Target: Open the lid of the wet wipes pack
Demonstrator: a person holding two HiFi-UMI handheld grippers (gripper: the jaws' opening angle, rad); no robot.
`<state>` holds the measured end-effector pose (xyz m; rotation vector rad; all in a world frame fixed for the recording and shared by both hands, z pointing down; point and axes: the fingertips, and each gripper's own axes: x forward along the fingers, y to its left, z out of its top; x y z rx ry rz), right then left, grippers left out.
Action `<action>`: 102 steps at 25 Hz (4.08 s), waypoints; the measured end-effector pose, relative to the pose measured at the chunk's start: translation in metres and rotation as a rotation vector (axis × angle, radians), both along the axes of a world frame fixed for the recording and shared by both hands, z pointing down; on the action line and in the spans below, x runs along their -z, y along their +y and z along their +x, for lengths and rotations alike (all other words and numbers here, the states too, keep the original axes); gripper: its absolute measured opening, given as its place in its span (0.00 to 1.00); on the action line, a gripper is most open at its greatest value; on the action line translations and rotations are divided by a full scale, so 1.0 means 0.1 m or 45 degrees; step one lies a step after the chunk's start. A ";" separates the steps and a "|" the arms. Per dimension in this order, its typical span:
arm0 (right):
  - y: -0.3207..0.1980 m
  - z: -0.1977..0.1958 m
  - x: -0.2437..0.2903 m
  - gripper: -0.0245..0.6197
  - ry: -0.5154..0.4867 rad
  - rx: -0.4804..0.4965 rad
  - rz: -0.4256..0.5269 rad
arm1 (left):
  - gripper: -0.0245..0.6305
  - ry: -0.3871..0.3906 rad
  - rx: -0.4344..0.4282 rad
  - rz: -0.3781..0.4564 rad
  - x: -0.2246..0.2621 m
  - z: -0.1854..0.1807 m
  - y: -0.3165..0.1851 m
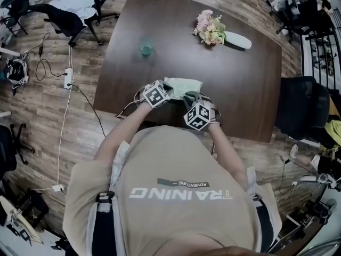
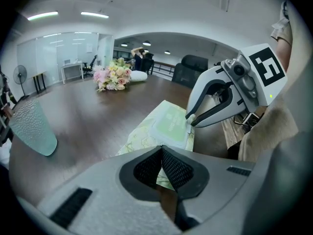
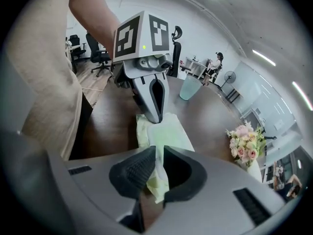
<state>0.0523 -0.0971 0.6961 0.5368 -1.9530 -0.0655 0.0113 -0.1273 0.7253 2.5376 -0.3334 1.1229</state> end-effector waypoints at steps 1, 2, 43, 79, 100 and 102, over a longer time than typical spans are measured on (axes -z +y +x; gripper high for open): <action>0.00 -0.01 -0.01 0.07 0.020 0.013 -0.008 | 0.05 0.004 0.005 0.007 0.00 0.00 -0.01; -0.01 -0.01 -0.02 0.07 0.038 0.023 -0.017 | 0.05 0.012 0.008 0.017 0.00 0.01 -0.02; -0.04 0.02 -0.17 0.19 0.178 0.009 0.003 | 0.05 -0.026 -0.027 0.034 0.01 0.03 0.00; -0.02 0.01 -0.04 0.13 0.104 0.070 -0.191 | 0.05 -0.019 -0.018 0.017 0.02 0.01 -0.01; 0.01 0.00 -0.05 0.07 0.087 0.095 -0.216 | 0.05 -0.030 -0.036 0.029 0.00 0.02 0.00; 0.01 0.01 -0.06 0.07 0.081 0.094 -0.224 | 0.05 -0.029 -0.037 0.023 0.00 0.02 0.01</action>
